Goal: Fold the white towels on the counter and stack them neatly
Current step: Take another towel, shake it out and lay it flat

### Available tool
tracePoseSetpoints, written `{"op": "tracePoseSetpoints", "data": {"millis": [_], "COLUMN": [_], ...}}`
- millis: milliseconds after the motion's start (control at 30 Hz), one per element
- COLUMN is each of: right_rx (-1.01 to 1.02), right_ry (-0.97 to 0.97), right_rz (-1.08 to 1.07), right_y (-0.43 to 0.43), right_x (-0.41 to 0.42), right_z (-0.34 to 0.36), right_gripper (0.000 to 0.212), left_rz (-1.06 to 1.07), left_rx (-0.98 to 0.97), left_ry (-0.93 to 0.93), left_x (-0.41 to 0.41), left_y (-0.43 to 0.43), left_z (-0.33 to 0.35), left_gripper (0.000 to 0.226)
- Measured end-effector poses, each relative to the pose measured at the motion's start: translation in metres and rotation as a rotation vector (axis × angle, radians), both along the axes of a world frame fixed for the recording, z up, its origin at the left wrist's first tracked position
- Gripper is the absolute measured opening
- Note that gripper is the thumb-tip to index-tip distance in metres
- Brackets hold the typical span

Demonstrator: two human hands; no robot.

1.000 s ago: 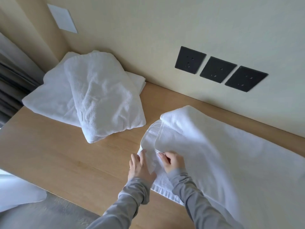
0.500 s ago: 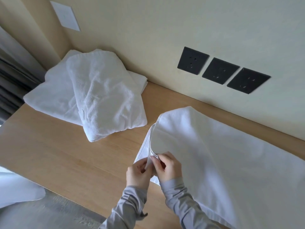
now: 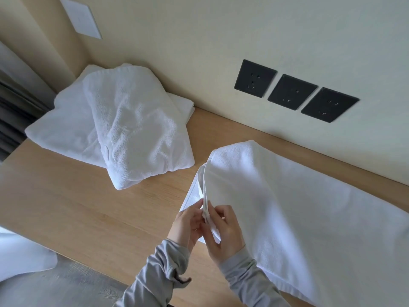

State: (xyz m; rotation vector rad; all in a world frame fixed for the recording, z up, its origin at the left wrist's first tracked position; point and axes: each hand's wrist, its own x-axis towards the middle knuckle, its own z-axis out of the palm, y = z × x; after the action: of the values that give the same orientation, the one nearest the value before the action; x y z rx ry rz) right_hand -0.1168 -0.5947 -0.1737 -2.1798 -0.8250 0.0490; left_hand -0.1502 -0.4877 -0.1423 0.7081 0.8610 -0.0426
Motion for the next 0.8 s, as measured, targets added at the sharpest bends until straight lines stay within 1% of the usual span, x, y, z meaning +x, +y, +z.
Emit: {"op": "tracePoseSetpoints", "data": {"millis": [100,167,200,233,267,300,333,367,400,433,467,500,533,600,633,667,700,733,800], "right_rx": [-0.032,0.002,0.037,0.082,0.129,0.167,0.202,0.235,0.264,0.28,0.283,0.265,0.22,0.078,0.015,-0.031,-0.06,-0.07,-0.056], "right_ry": [-0.029,0.017,0.07,0.113,0.133,0.107,0.026,-0.086,-0.205,-0.31,-0.378,-0.393,-0.358,-0.223,-0.171,-0.124,-0.077,-0.031,0.029], "right_rz": [0.015,-0.053,-0.119,-0.2,-0.29,-0.379,-0.45,-0.492,-0.508,-0.489,-0.442,-0.38,-0.318,-0.226,-0.194,-0.17,-0.152,-0.14,-0.16], "right_y": [-0.007,-0.01,-0.009,-0.01,-0.012,-0.017,-0.023,-0.03,-0.035,-0.037,-0.035,-0.029,-0.022,-0.011,-0.008,-0.006,-0.006,-0.006,-0.005], "right_x": [0.004,0.011,0.017,0.026,0.038,0.054,0.072,0.088,0.098,0.103,0.1,0.091,0.078,0.05,0.038,0.027,0.018,0.01,0.001], "right_z": [-0.01,-0.014,-0.012,-0.007,0.001,0.014,0.031,0.051,0.07,0.086,0.095,0.095,0.085,0.052,0.033,0.015,0.0,-0.01,-0.019], "right_gripper": [0.032,0.022,0.016,0.015,0.018,0.02,0.02,0.02,0.02,0.019,0.02,0.02,0.023,0.031,0.031,0.026,0.019,0.013,0.01], "left_rz": [-0.077,-0.161,-0.192,-0.254,-0.365,-0.507,-0.598,-0.668,-0.722,-0.785,-0.828,-0.862,-0.853,-0.719,-0.621,-0.532,-0.452,-0.384,-0.32], "left_rx": [-0.09,-0.048,0.04,0.229,0.497,0.736,0.886,0.938,0.933,0.91,0.891,0.875,0.883,0.905,0.91,0.923,0.909,0.872,0.803], "left_ry": [0.019,0.035,0.068,0.154,0.299,0.44,0.551,0.606,0.612,0.615,0.615,0.621,0.597,0.515,0.457,0.388,0.329,0.269,0.218], "left_x": [0.001,0.002,0.002,0.004,0.006,0.005,0.004,0.003,0.004,0.005,0.006,0.007,0.008,0.005,0.003,-0.001,-0.003,-0.005,-0.005], "left_y": [0.002,0.009,0.014,0.021,0.03,0.037,0.041,0.043,0.041,0.037,0.031,0.027,0.023,0.022,0.02,0.018,0.015,0.011,0.002], "left_z": [-0.003,-0.006,-0.013,-0.02,-0.03,-0.039,-0.048,-0.052,-0.058,-0.058,-0.058,-0.055,-0.054,-0.047,-0.043,-0.039,-0.031,-0.026,-0.02], "left_gripper": [0.035,0.034,0.033,0.03,0.025,0.021,0.027,0.038,0.045,0.047,0.042,0.036,0.027,0.008,0.014,0.019,0.018,0.017,0.021]}}
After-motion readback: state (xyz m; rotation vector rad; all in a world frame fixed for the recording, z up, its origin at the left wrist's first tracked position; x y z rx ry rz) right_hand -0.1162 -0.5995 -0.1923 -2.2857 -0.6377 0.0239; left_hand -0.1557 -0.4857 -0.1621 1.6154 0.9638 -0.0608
